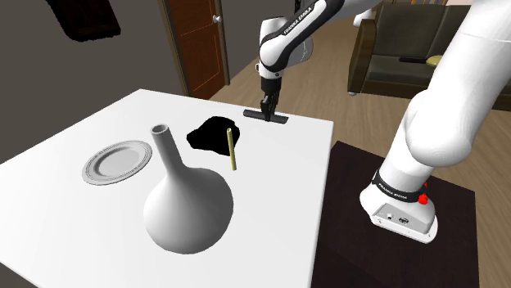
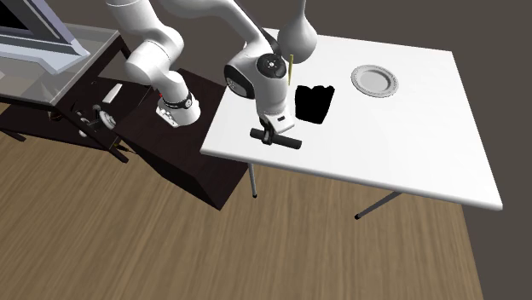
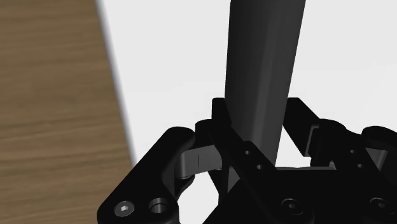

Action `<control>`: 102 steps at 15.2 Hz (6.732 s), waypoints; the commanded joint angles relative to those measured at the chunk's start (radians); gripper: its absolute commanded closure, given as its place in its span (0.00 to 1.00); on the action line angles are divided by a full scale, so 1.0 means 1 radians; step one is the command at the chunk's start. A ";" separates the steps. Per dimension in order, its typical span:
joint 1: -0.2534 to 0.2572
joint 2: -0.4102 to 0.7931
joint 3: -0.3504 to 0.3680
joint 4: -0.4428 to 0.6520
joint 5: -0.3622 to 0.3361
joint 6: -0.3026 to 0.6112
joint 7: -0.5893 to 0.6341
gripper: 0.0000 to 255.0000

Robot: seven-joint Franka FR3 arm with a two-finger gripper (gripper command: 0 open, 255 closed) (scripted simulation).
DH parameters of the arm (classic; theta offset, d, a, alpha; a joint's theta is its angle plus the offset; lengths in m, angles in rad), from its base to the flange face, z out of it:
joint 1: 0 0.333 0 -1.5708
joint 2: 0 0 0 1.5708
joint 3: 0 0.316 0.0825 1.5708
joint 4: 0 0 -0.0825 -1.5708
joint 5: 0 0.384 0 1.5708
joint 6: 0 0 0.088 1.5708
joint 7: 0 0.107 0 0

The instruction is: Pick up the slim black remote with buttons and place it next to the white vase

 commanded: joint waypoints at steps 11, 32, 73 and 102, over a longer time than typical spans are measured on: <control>-0.003 -0.095 0.003 0.070 -0.033 -0.163 0.032 1.00; -0.004 -0.185 0.011 0.268 -0.057 -0.447 0.065 1.00; 0.050 -0.256 0.098 0.659 -0.043 -0.900 0.225 1.00; 0.155 -0.503 0.338 0.234 0.058 -0.693 0.531 1.00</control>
